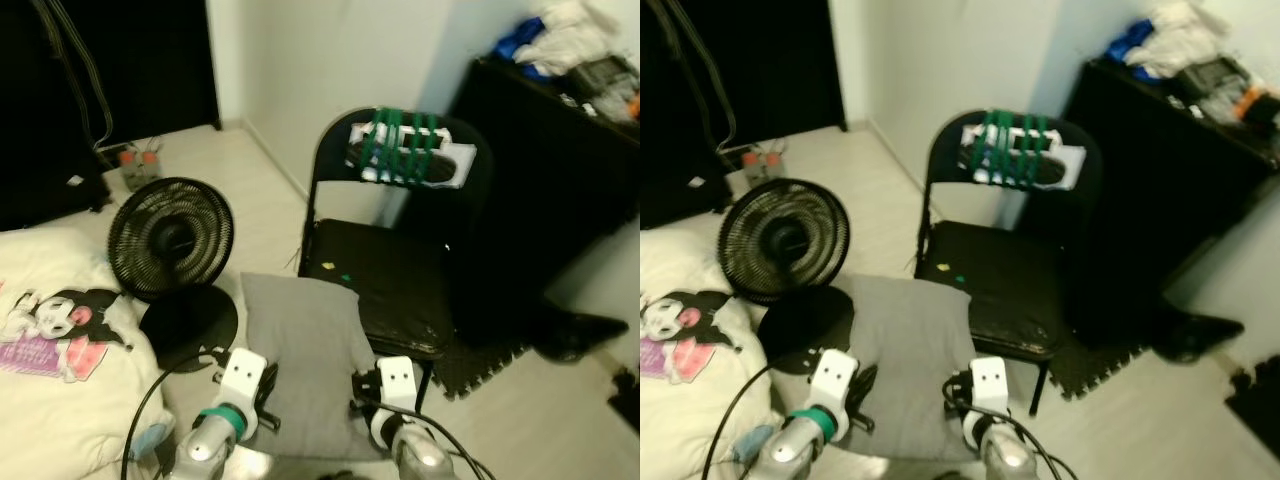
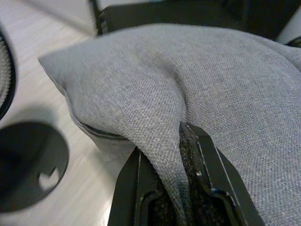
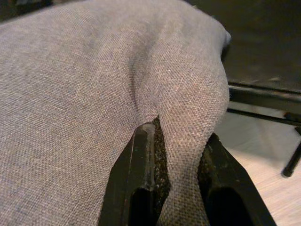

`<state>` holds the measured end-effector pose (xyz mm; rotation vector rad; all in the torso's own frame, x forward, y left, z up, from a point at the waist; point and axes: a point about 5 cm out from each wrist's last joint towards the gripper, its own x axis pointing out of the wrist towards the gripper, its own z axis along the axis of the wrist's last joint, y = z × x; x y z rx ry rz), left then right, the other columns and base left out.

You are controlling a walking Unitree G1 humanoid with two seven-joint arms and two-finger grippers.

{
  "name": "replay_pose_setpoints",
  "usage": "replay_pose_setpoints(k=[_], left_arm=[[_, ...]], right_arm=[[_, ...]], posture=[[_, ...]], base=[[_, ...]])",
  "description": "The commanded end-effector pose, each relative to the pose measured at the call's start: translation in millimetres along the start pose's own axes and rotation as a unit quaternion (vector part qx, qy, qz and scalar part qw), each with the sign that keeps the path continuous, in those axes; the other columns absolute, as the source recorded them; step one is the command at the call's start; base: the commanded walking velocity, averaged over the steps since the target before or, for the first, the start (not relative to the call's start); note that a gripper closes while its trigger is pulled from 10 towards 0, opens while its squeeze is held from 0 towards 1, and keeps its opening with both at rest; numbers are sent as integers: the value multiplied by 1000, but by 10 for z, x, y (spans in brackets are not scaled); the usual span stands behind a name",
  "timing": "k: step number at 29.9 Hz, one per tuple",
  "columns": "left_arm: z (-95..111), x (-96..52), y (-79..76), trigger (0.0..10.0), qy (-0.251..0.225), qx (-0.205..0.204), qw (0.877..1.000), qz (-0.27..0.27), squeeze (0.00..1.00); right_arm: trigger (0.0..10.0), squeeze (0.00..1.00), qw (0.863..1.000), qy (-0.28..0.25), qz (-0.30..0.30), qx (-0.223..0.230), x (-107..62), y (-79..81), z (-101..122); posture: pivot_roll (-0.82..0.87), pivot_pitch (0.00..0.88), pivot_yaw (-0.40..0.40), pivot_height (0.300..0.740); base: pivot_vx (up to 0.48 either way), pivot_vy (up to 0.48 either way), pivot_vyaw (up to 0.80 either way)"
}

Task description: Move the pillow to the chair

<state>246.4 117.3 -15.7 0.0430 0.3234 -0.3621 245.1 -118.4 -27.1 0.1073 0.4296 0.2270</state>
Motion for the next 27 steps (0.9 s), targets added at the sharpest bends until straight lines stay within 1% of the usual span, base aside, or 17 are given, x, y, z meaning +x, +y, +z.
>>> replay_pose_setpoints(k=[1,3,8,15,19,24,27], left_arm=[[108,25,-6,10000,-33,6,999,-4,0],[103,26,-7,10000,-31,8,999,-4,0],[6,18,-56,10000,-2,21,1000,-9,0],[-35,6,-60,10000,10,22,1000,-7,0],[-50,-11,-6,10000,15,21,1000,10,0],[-67,-16,15,10000,21,23,999,22,0],[-84,-24,30,10000,26,33,999,31,0]], right_arm=[[10000,0,1000,-25,-13,-8,0,-83,86],[10000,0,1000,-23,-14,-9,0,-82,82],[10000,0,1000,-7,-22,-12,-30,-104,4],[10000,0,1000,1,-26,-13,-49,-120,-35],[10000,0,999,11,-32,-15,-77,-147,-80],[10000,0,999,17,-35,-16,-89,-161,-107],[10000,0,999,21,-37,-17,-97,-167,-123]], posture=[[-14,17,42,740],[-14,17,42,740],[-16,14,45,740],[-16,14,46,740],[-13,15,45,740],[-12,14,45,740],[-12,15,46,740]], base=[[0,0,-800],[0,0,-800],[0,0,-800],[0,0,-800],[0,0,-800],[0,0,-800],[0,0,-800]])
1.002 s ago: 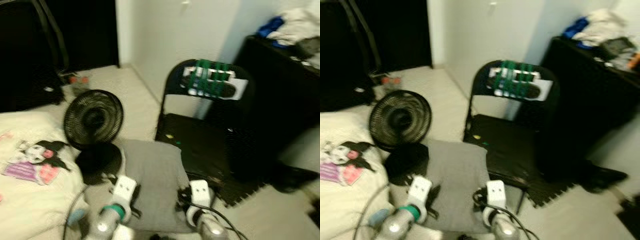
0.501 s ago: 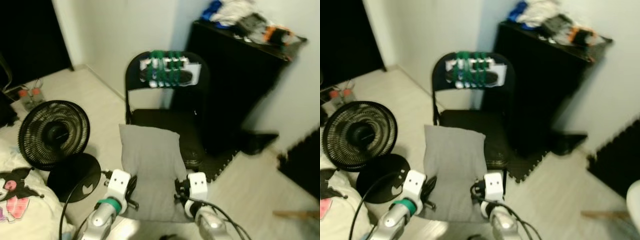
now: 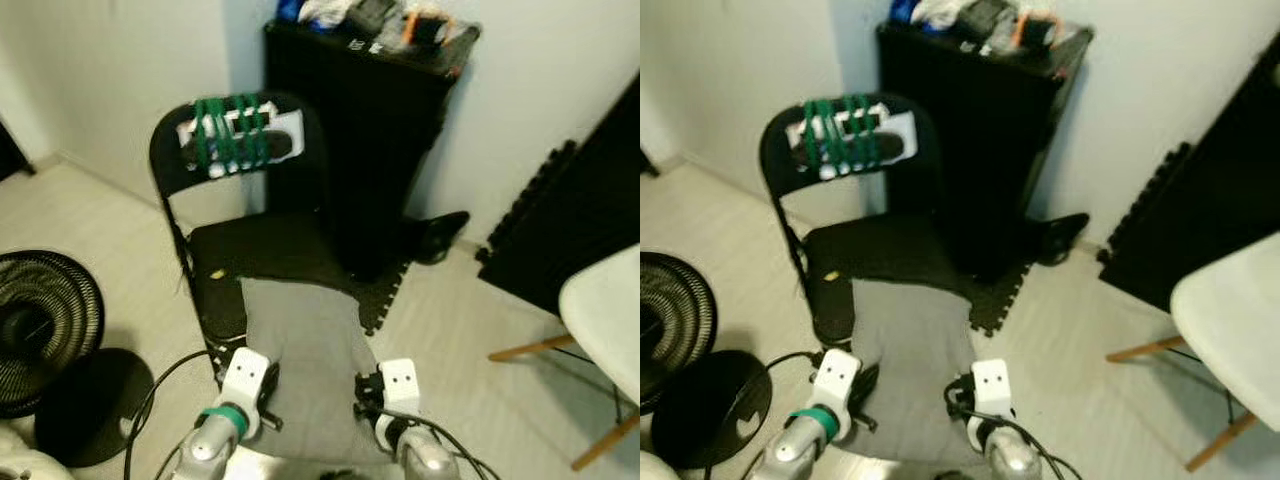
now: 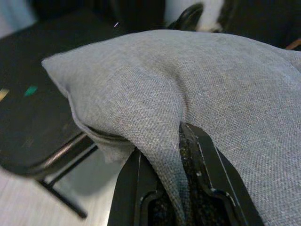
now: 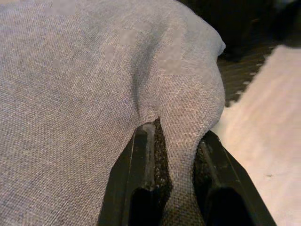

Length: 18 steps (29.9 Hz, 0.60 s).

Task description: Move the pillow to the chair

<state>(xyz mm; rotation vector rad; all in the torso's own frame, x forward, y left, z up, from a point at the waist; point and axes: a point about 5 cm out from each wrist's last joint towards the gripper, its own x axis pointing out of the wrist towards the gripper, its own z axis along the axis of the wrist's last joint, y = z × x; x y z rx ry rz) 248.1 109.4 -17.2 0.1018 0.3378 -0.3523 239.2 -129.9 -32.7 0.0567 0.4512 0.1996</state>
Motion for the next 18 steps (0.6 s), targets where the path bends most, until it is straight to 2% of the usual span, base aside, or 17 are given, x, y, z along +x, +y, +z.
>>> replay_pose_setpoints(k=[1,18], left_arm=[[-90,-67,94,10000,14,6,1000,22,0],[-140,-106,132,10000,19,-3,999,45,0]], right_arm=[[10000,0,1000,9,-18,3,-36,-57,-57],[10000,0,1000,19,-22,-3,-51,-66,-99]], posture=[[-12,15,46,740],[-10,8,45,740]], base=[[0,0,-800],[0,0,-800]])
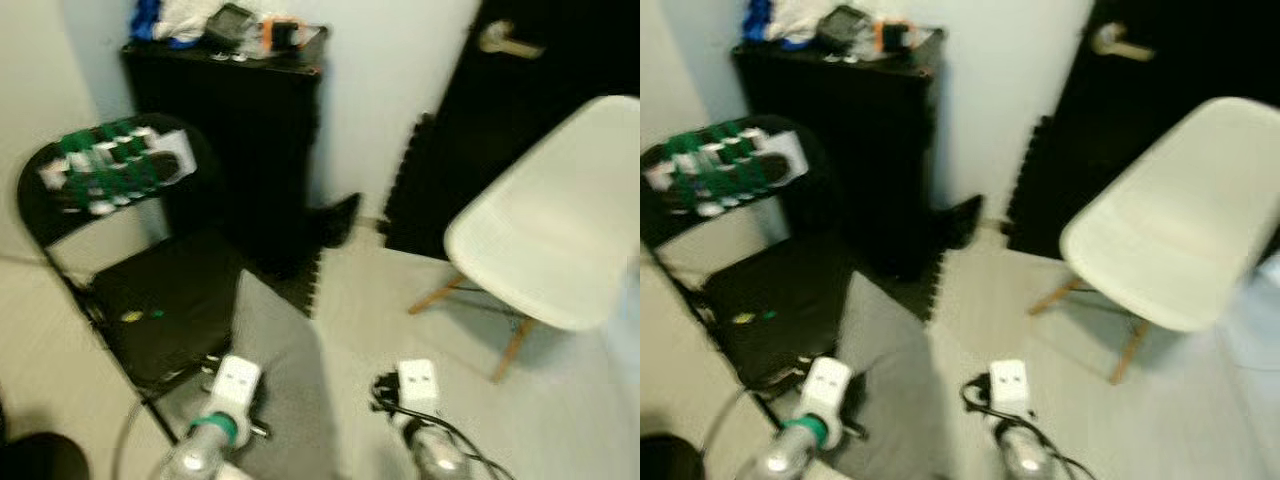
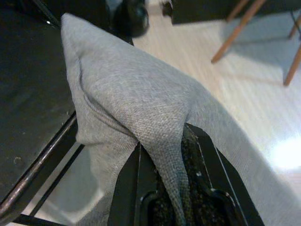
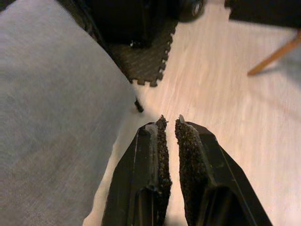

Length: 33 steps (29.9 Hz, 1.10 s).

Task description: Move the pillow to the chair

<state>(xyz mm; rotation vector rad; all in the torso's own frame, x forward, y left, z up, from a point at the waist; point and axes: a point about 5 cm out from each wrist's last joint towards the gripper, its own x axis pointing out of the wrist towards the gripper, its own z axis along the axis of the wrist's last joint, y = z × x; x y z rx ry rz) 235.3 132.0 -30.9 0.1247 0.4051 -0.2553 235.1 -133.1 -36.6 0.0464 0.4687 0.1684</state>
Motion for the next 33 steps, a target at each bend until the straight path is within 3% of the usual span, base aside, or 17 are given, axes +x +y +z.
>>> replay_pose_setpoints(k=[1,33], left_arm=[[65,25,-21,10000,-17,-2,1000,2,0],[78,19,19,10000,-25,-1,1000,16,0]], right_arm=[[10000,0,1000,10,-6,-3,-22,-37,-47],[10000,0,1000,12,-11,-3,-33,-59,-60]], posture=[[-9,8,44,740],[-11,16,44,740]], base=[[0,0,-800],[0,0,-800]])
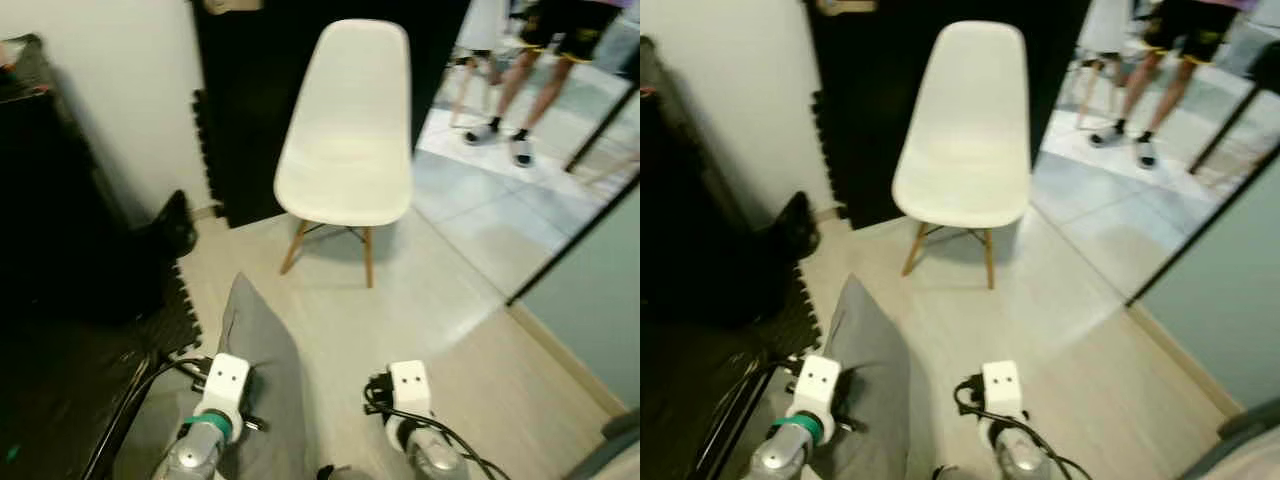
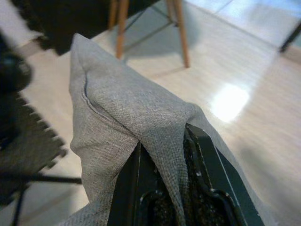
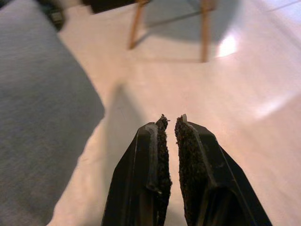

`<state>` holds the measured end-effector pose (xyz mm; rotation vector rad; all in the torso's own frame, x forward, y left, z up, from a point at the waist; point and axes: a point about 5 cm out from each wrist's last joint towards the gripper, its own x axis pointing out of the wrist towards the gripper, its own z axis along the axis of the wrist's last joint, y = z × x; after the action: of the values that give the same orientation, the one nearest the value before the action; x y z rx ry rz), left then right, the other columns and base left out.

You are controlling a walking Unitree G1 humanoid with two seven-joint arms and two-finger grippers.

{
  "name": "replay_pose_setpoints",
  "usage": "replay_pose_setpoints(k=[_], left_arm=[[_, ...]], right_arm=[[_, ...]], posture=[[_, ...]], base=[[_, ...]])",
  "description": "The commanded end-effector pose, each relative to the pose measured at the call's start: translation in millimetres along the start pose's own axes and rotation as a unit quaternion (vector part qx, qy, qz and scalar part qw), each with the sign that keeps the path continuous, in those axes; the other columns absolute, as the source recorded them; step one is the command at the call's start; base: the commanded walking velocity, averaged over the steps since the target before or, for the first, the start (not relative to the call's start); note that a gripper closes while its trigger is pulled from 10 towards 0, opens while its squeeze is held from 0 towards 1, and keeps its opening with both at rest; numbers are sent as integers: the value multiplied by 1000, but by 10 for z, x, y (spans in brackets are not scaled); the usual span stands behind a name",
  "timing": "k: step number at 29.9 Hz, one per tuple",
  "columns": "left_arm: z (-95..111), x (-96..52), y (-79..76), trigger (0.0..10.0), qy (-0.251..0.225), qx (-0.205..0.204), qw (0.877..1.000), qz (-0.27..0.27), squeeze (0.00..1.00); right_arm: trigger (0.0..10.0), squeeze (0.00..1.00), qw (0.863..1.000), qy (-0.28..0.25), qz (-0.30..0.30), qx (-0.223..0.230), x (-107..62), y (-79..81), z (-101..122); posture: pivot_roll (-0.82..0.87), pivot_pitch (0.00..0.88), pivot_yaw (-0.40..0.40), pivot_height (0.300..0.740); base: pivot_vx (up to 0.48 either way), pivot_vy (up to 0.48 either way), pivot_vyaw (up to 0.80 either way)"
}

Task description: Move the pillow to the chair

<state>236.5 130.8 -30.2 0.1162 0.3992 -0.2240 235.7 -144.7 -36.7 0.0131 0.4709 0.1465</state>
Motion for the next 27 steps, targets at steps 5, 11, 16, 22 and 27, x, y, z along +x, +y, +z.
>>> replay_pose_setpoints(k=[5,11,16,22,27], left_arm=[[70,13,13,10000,-23,3,1000,-3,0],[76,15,4,10000,-25,0,1000,-6,0],[88,14,-10,10000,-31,-10,999,-13,0],[94,10,-11,10000,-35,-13,999,-16,0],[99,10,-9,10000,-36,-14,999,-18,0]], right_arm=[[10000,0,1000,7,2,12,-22,51,-59],[10000,0,1000,-4,2,25,-23,47,-36],[10000,0,1000,-9,0,28,-18,36,-16],[10000,0,1000,-11,1,28,-16,41,-11],[10000,0,999,-13,1,29,-10,47,1]], posture=[[-14,16,45,740],[-15,17,42,740],[-15,17,42,740],[-12,18,42,740],[-12,18,43,740]], base=[[0,0,-800],[0,0,-267],[0,0,0],[43,0,0],[295,0,0]])
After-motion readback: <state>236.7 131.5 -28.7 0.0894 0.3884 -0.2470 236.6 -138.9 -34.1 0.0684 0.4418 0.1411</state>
